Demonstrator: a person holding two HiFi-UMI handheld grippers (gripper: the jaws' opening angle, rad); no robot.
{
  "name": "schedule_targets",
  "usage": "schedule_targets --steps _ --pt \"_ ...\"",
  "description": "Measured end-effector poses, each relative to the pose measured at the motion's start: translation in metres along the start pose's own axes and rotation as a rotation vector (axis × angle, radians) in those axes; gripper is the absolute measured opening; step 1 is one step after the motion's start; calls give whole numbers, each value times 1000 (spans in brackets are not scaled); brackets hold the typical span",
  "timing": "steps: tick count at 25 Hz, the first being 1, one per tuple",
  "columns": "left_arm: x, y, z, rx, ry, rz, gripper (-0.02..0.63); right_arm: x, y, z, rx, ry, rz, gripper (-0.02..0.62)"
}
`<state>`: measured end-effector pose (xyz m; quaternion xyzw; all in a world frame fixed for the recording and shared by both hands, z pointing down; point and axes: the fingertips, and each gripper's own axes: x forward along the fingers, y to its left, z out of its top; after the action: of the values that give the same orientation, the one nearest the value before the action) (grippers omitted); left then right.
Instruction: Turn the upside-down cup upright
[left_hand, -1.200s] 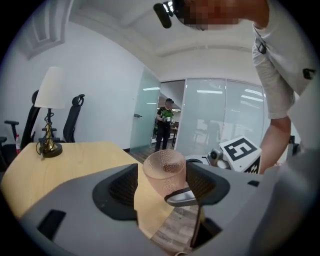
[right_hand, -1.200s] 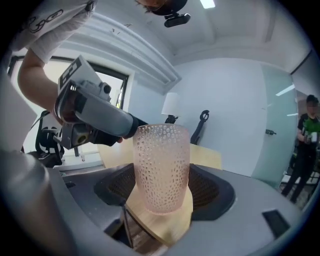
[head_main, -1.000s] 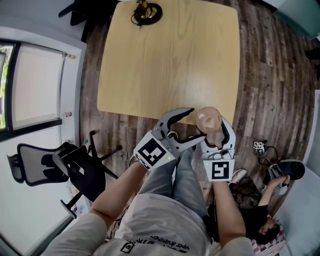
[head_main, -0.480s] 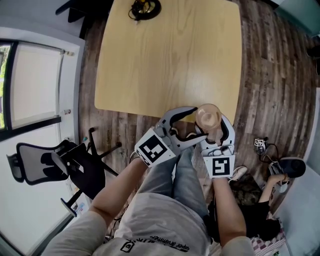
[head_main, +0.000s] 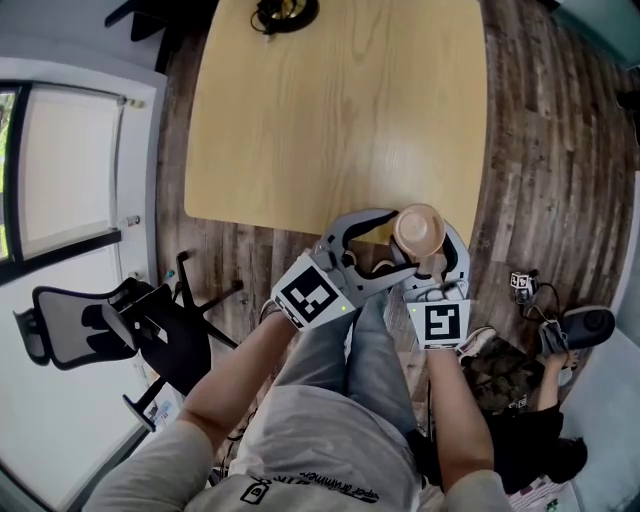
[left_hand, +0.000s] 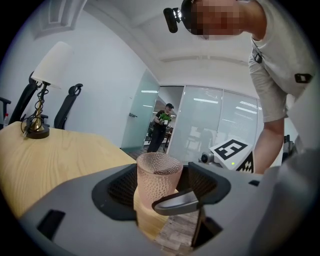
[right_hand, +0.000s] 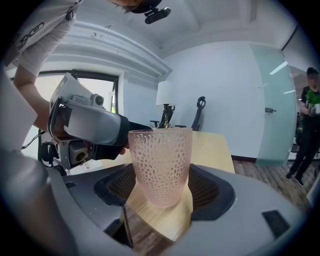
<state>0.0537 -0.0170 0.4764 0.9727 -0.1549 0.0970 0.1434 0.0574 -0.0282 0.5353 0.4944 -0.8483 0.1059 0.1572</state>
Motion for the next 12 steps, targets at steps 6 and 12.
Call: schedule_targets --steps 6,12 --pt "4 0 -7 -10 14 -9 318 4 -3 -12 2 39 3 319" --pt "7 2 -10 -30 13 -9 318 7 -4 -17 12 53 7 319"
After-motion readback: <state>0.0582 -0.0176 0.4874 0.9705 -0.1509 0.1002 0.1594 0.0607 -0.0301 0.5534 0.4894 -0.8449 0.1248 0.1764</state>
